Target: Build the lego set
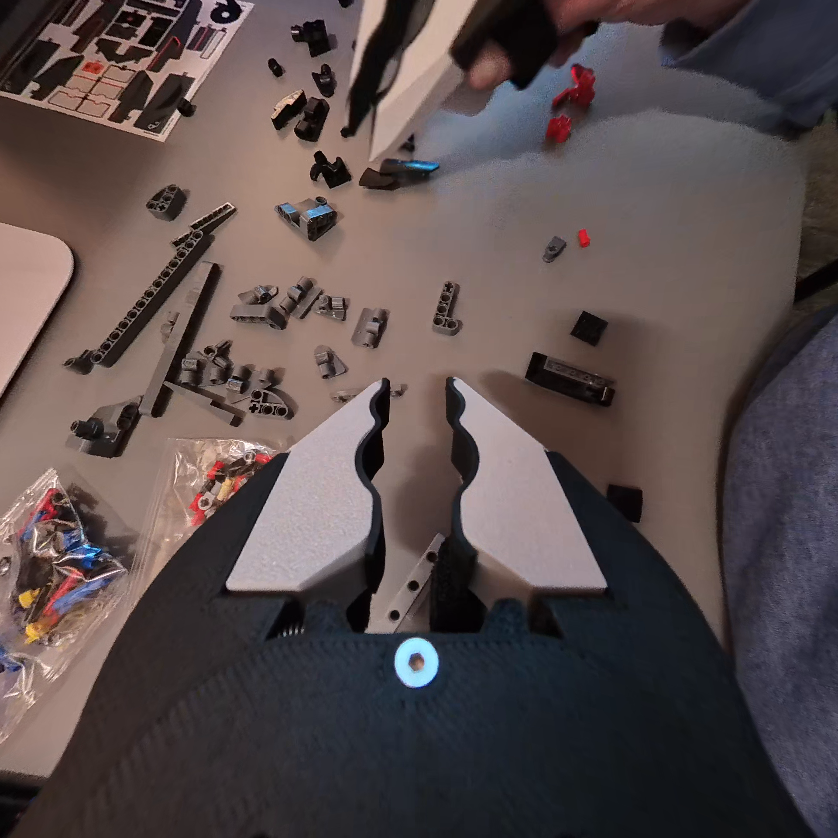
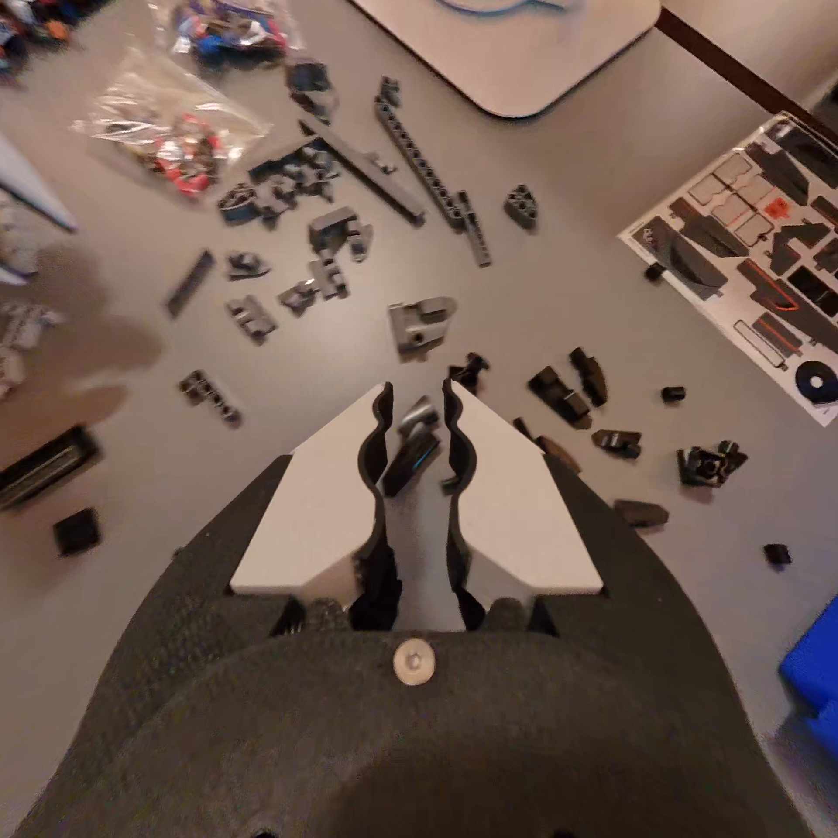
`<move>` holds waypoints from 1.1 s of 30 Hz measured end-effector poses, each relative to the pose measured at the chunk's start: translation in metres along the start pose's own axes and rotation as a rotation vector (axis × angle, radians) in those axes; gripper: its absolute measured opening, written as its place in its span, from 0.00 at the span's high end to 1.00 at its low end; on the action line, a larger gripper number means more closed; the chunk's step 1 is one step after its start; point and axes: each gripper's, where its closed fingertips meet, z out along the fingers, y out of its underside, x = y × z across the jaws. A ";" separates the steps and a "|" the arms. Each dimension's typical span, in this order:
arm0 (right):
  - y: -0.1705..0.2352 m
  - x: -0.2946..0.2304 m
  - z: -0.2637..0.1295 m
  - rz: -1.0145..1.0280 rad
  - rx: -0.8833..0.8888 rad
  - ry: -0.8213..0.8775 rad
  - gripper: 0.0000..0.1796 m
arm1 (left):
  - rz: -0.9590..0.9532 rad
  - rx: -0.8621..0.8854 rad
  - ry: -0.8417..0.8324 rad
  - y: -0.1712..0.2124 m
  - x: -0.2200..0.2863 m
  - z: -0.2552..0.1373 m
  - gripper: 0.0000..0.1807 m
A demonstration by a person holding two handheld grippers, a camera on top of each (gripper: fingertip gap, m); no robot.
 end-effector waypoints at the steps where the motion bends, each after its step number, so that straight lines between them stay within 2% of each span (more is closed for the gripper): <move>1: -0.001 0.007 0.006 0.014 -0.008 0.004 0.89 | -0.001 0.003 -0.002 0.000 -0.001 -0.001 0.87; 6: -0.002 0.028 0.023 0.076 -0.048 0.018 0.92 | -0.018 0.014 -0.006 0.002 -0.009 -0.006 0.88; 13: 0.001 0.030 0.030 0.066 -0.086 -0.001 0.97 | -0.014 0.026 0.006 0.000 -0.013 -0.006 0.88; 19: -0.004 0.020 -0.010 0.059 -0.020 -0.002 0.98 | -0.018 0.034 0.002 0.000 -0.015 -0.009 0.89; 24: 0.027 -0.002 -0.044 0.075 -0.026 -0.010 0.98 | -0.009 0.037 0.012 -0.002 -0.013 -0.006 0.89; 28: 0.052 -0.016 -0.045 0.066 -0.064 -0.002 0.98 | 0.012 0.031 0.021 -0.006 -0.008 0.001 0.89; 33: 0.061 -0.024 -0.036 0.052 -0.073 -0.005 0.98 | 0.018 0.021 0.019 -0.007 -0.005 0.003 0.89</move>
